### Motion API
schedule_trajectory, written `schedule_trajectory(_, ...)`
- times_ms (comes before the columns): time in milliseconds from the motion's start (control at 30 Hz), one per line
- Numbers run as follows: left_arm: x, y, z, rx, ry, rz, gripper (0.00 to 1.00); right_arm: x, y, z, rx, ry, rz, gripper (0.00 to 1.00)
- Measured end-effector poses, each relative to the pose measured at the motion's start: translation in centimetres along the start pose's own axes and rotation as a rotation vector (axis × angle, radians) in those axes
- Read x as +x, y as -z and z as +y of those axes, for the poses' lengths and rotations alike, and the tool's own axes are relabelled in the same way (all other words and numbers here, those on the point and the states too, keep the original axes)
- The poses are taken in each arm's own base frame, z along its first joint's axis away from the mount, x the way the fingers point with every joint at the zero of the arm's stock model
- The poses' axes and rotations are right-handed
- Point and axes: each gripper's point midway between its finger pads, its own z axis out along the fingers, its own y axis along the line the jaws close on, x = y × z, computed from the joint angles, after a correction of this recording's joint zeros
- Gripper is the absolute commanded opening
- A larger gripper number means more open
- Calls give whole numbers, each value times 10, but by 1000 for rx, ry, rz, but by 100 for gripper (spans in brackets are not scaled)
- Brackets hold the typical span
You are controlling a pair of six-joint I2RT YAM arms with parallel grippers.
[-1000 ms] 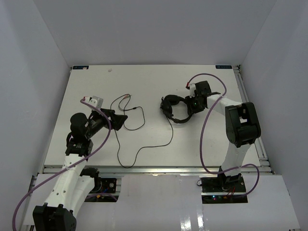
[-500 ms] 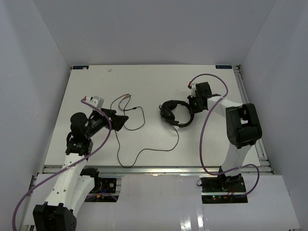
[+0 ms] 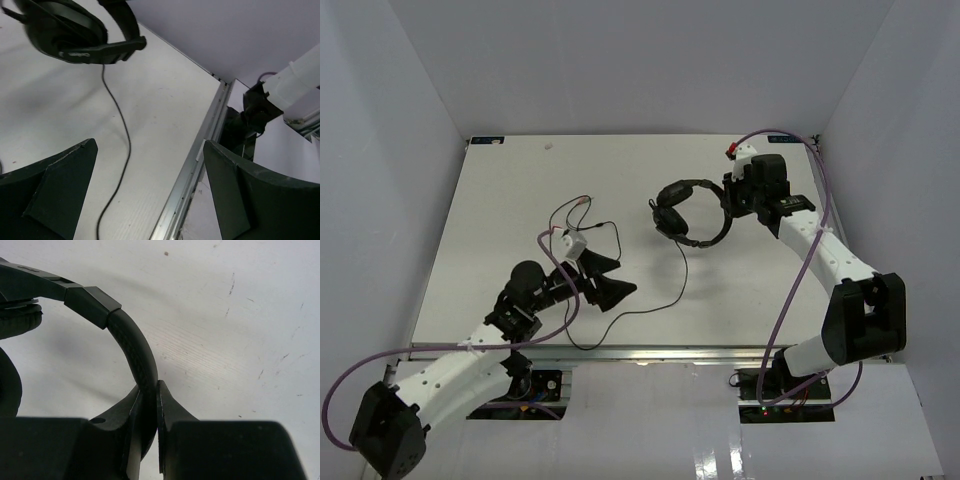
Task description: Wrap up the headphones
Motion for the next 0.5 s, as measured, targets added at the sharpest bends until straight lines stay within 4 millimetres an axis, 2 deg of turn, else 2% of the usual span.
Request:
schedule_trajectory(133,39,-26,-31,63,-14,39,98,-2,5,9,-40,-54,6,8)
schedule_trajectory(200,60,-41,-39,70,-38,79,98,-1,6,14,-65,-94,30,8)
schedule_trajectory(300,82,-63,-33,22,-94,108,98,-6,9,22,-100,-144,42,8)
schedule_trajectory(400,92,-77,-17,-48,-149,94,98,-24,17,29,-139,-179,22,8)
schedule_trajectory(500,87,-84,-6,-90,-202,36,98,-41,24,35,-178,-205,-10,8)
